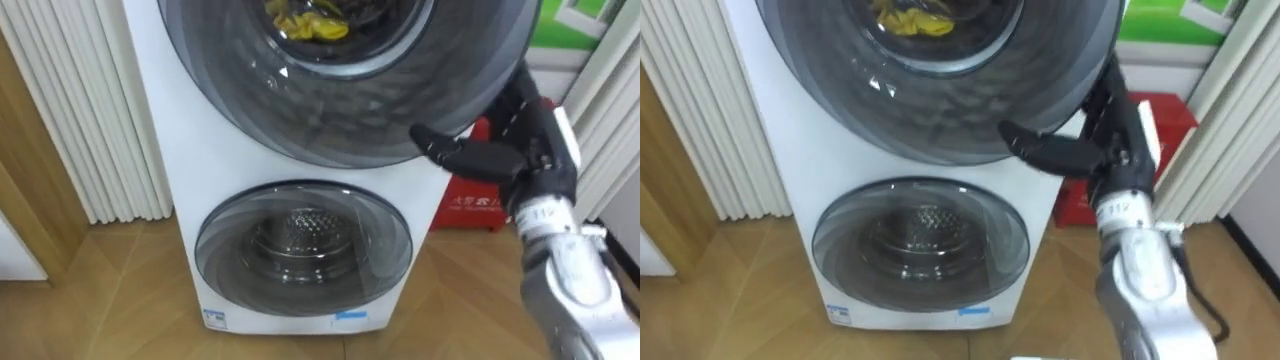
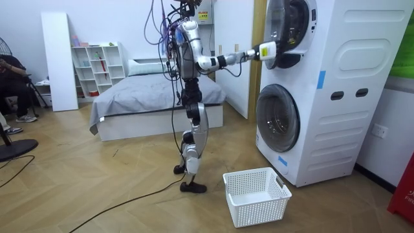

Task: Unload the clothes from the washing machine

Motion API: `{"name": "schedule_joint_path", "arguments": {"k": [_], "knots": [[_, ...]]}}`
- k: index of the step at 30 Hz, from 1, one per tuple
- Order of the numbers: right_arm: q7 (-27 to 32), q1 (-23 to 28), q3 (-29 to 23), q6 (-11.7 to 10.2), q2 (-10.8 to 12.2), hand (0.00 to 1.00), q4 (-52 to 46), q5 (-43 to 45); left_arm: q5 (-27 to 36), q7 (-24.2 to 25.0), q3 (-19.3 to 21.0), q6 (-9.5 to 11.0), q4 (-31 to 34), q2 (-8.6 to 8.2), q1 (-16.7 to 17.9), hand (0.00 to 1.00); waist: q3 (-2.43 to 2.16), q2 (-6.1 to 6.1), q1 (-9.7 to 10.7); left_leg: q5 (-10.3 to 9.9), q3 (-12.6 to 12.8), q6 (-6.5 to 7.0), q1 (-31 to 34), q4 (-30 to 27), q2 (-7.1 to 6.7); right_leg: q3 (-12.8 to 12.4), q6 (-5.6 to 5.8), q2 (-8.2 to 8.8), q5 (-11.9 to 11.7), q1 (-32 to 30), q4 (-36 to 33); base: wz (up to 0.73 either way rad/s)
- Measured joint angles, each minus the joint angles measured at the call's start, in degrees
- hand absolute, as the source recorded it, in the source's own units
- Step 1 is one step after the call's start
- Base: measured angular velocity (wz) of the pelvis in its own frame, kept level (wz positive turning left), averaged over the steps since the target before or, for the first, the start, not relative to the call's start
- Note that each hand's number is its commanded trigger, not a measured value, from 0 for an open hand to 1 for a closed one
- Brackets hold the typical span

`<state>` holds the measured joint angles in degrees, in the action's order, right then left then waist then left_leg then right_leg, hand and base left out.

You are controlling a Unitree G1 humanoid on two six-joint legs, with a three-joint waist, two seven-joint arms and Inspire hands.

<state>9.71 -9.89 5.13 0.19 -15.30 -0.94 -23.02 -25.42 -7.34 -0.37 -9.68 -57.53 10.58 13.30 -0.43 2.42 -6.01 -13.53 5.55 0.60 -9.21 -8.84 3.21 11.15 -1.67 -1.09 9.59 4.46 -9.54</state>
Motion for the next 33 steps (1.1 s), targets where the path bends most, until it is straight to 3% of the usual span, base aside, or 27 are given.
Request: {"name": "schedule_joint_path", "arguments": {"k": [1, 5, 13, 26, 33], "knots": [[-0.72, 1.26, 0.51, 0.0, 0.34, 0.0, -0.56, -0.16, 0.05, -0.02, -0.01, 0.32, 0.01, -0.16, 0.1, 0.0, -0.32, -0.52, 0.02, -0.01, 0.0, -0.02, 0.34, 0.01, -0.03, -0.02, -0.02, 0.05, -0.01, -0.43, -0.07, 0.0], [-2.78, 4.56, 2.66, -0.29, 0.52, 0.0, -1.93, -1.79, 0.65, -1.51, -1.11, 1.38, -0.16, -0.19, 1.3, 0.0, -0.35, -1.46, 1.17, 0.0, -0.21, -0.05, 0.09, 0.15, 0.07, -0.1, -0.19, 0.04, -0.11, 0.03, -0.03, 0.08], [-8.14, 9.04, 5.0, -0.28, 1.85, 0.0, -2.46, -1.84, 1.04, -2.22, -1.61, 3.85, -0.94, -1.02, 1.14, 0.0, 0.09, -1.61, 1.36, -0.23, -0.17, -0.47, -0.08, 0.12, 0.02, -0.04, -0.34, 0.15, -0.2, 0.26, -0.08, 0.02], [-14.82, 10.55, 5.04, -0.32, 3.4, 0.0, -2.52, -1.19, 1.07, -2.12, -2.24, 4.24, -2.29, -1.28, -0.06, 0.0, 0.24, -1.71, 1.27, -0.4, -0.58, -0.72, 1.56, -0.59, -0.47, -0.37, -0.32, 0.11, -0.7, -1.07, -0.18, 0.01], [-14.72, 11.36, 6.03, -0.03, 3.66, 0.0, -6.49, -0.76, 1.21, -2.12, -2.25, 5.16, -2.47, -1.35, -0.17, 0.0, 0.28, -2.03, 1.13, -0.38, 0.32, -0.71, 2.72, -0.6, -0.36, -1.09, -0.47, -0.08, -0.84, -2.71, -0.35, -0.09]]}}
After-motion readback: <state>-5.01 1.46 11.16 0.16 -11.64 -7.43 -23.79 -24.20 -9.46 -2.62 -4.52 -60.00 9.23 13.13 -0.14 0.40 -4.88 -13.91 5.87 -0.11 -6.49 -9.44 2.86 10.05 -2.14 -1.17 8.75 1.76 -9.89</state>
